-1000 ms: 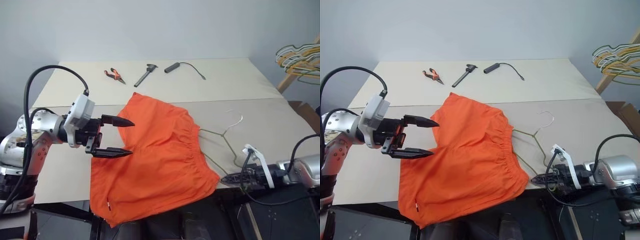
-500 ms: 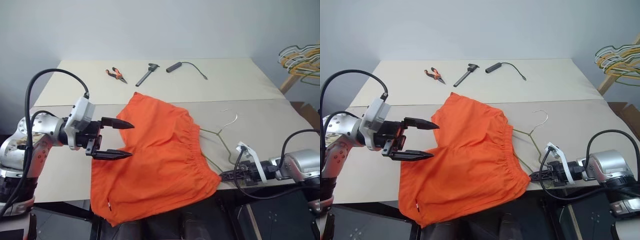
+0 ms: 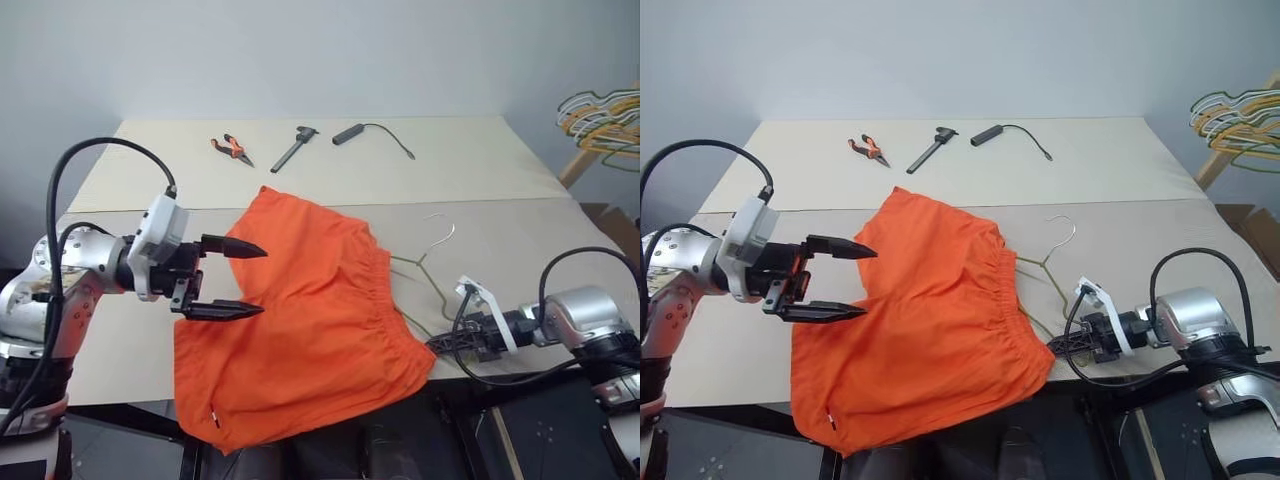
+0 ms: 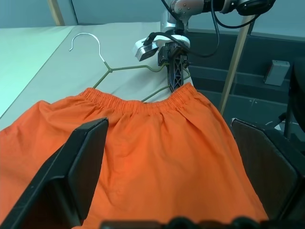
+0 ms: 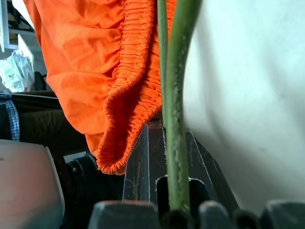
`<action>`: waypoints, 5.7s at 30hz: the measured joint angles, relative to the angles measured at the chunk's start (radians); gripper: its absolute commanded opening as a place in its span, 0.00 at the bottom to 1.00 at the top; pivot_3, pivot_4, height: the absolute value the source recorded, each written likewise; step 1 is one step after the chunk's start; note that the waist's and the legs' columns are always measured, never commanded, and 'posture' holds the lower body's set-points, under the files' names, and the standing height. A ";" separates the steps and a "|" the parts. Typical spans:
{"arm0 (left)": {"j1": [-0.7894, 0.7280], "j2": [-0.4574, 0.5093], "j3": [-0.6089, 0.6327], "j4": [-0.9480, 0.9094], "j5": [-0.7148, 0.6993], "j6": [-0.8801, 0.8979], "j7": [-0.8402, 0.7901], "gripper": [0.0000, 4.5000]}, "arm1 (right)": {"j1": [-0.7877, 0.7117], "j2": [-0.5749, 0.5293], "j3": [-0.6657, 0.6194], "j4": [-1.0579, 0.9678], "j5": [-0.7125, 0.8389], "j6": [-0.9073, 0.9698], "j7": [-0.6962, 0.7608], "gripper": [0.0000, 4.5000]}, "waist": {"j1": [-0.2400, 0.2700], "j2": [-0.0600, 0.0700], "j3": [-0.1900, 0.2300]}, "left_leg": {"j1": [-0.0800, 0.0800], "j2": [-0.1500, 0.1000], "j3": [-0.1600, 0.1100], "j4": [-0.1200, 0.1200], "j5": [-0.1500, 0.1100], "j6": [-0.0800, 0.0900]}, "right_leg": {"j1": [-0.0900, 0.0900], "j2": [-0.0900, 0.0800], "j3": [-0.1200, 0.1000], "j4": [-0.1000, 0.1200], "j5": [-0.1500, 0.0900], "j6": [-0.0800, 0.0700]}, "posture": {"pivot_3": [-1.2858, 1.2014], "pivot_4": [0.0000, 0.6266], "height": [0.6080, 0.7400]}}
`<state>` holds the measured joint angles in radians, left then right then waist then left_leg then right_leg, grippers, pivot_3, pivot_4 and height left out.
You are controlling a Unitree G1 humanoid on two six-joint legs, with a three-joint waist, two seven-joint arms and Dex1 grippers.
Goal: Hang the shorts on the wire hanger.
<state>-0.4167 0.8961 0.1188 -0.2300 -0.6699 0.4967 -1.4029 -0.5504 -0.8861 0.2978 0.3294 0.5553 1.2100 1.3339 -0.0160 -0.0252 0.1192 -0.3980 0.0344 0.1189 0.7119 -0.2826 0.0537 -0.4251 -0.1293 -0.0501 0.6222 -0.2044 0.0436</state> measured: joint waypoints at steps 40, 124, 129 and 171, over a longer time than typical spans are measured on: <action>-0.497 0.043 -0.300 0.588 0.262 -0.551 -0.207 0.99 | -0.321 0.037 0.127 -0.585 -0.298 -0.363 -0.189 0.00 | -0.057 0.000 -0.007 | -0.017 0.000 0.007 0.005 0.006 -0.009 | -0.014 0.000 -0.002 0.006 0.002 0.003 | 0.46 0.06 1.00; -0.492 0.031 -0.427 0.772 0.357 -0.490 -0.208 0.00 | 0.239 0.468 -0.440 -0.819 0.039 0.038 -0.802 0.00 | -0.105 0.001 -0.014 | -0.017 0.000 0.001 0.016 -0.002 0.003 | -0.013 0.000 0.004 0.008 0.005 0.006 | 0.45 0.17 1.00; -0.469 0.047 -0.428 0.757 0.358 -0.501 -0.208 0.00 | 0.195 0.351 -0.466 -0.744 0.083 0.012 -0.724 0.00 | -0.097 0.001 -0.014 | -0.017 0.000 0.001 0.016 -0.002 0.005 | -0.013 0.000 0.004 0.008 0.005 0.006 | 0.45 0.16 1.00; -0.472 -0.104 -0.413 0.801 0.667 -0.510 -0.037 0.00 | -0.109 0.093 -0.333 -0.747 0.052 -0.288 -0.504 0.99 | -0.088 0.001 -0.014 | -0.016 0.001 0.002 0.016 -0.002 0.005 | -0.014 0.000 0.004 0.008 0.005 0.006 | 0.44 0.10 1.00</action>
<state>-0.8886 0.7920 -0.2940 0.5715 -0.0025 -0.0131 -1.4395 -0.6593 -0.7933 -0.0354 -0.4177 0.6075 0.9219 0.8301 -0.1043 -0.0238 0.1053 -0.4144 0.0350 0.1213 0.7282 -0.2850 0.0582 -0.4389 -0.1295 -0.0461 0.6303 -0.1992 0.0494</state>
